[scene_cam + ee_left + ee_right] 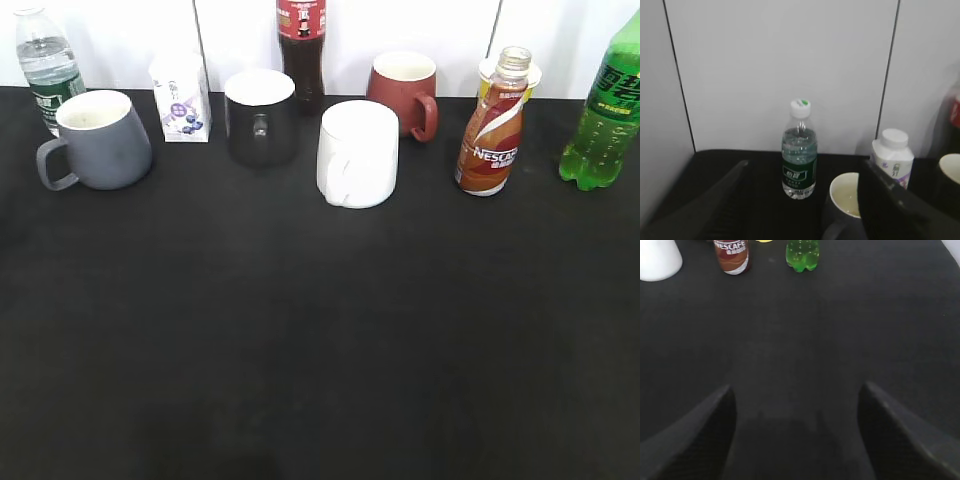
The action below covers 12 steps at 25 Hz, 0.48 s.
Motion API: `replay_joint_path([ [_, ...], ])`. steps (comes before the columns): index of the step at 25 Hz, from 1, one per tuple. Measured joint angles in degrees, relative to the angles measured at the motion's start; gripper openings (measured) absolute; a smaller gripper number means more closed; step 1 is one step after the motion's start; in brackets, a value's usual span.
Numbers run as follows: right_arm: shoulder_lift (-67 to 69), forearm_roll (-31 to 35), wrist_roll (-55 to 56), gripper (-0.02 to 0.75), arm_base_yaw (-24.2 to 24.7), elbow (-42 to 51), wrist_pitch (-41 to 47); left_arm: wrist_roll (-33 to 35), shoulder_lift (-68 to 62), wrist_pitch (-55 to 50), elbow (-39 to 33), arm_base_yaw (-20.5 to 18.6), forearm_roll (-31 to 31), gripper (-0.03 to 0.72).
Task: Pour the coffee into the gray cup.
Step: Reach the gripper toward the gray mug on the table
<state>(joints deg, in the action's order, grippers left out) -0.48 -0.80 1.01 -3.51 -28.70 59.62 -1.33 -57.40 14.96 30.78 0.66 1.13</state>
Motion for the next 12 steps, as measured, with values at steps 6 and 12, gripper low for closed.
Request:
replay_joint_path([
  [6, 0.0, 0.0, 0.0, 0.589, 0.0, 0.0, 0.0, 0.0, -20.7, 13.9, 0.0, 0.0, 0.5, 0.45],
  [12, 0.0, 0.0, 0.0, 0.591, 0.0, 0.0, 0.0, 0.0, -35.4, 24.1, 0.1, 0.0, 5.5, 0.437],
])
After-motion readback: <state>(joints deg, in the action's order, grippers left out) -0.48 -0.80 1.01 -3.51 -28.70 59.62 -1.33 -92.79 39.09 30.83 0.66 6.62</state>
